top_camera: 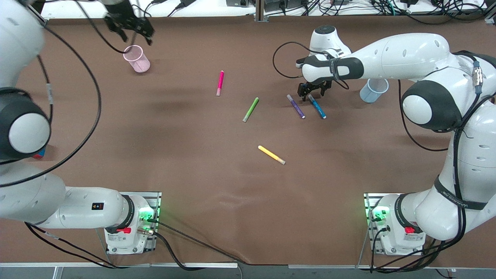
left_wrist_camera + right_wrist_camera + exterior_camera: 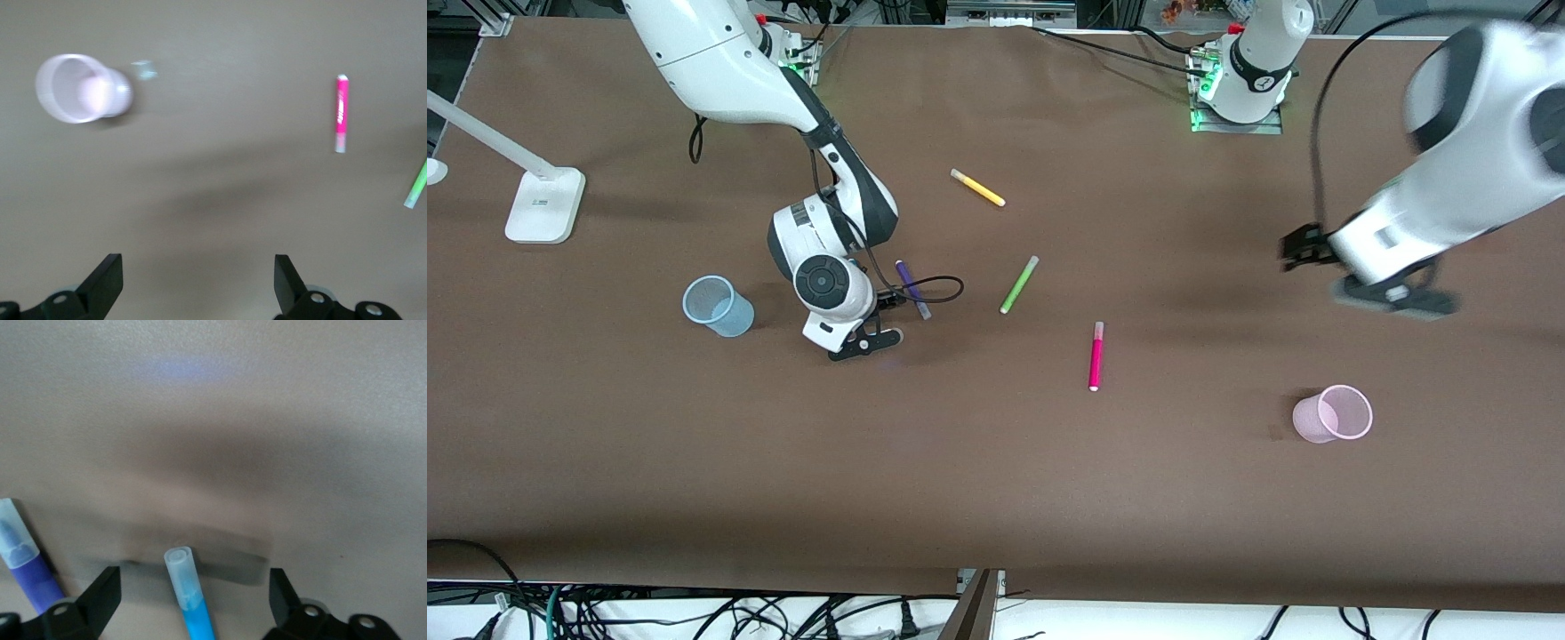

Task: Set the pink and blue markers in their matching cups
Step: 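Lift the blue marker while the left gripper grasps the pink marker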

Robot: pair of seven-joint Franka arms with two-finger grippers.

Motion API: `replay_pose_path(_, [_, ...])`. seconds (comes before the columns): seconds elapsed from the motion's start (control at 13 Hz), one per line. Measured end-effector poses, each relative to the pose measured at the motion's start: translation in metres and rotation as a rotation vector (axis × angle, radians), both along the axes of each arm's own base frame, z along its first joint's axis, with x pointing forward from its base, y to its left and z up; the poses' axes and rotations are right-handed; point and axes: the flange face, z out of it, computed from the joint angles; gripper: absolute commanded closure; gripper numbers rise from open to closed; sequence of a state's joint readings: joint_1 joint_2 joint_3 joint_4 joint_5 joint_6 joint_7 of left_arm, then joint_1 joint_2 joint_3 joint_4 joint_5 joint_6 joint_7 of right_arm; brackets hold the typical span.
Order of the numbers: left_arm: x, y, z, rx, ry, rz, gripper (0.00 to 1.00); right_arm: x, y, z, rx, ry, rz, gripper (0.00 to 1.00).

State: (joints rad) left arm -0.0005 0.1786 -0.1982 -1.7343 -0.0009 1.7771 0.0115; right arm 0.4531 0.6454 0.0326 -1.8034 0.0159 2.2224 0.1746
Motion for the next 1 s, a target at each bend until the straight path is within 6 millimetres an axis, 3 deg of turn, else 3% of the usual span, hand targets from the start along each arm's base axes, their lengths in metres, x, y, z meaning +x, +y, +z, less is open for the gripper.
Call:
replay_pose_path(0.15, [0.013, -0.041, -0.053, -0.021, 0.009, -0.009, 0.0, 0.0, 0.0, 0.0, 0.0, 0.001, 0.0, 0.74])
replay_pose_path(0.31, [0.018, -0.082, -0.102, -0.035, 0.008, 0.005, 0.0, 0.0, 0.0, 0.002, 0.0, -0.002, 0.0, 0.96])
replay_pose_path(0.54, [0.008, -0.153, -0.181, -0.059, 0.006, -0.002, 0.0, 0.001, -0.001, 0.005, 0.002, -0.007, 0.0, 1.0])
replay_pose_path(0.69, [-0.012, -0.199, -0.227, -0.067, 0.005, 0.001, 0.0, 0.003, 0.0, 0.008, 0.009, -0.015, 0.015, 1.0])
replay_pose_path(0.77, [-0.022, -0.213, -0.244, -0.064, -0.001, -0.015, 0.1, 0.006, 0.0, 0.014, 0.02, -0.026, 0.04, 0.99])
replay_pose_path(0.85, [-0.03, -0.218, -0.256, -0.042, -0.013, -0.044, 0.39, 0.011, -0.001, 0.025, 0.035, -0.044, 0.083, 0.99])
replay_pose_path(1.0, [-0.036, -0.214, -0.269, -0.003, -0.02, -0.084, 0.43, 0.029, -0.014, 0.063, 0.071, -0.099, 0.201, 0.96])
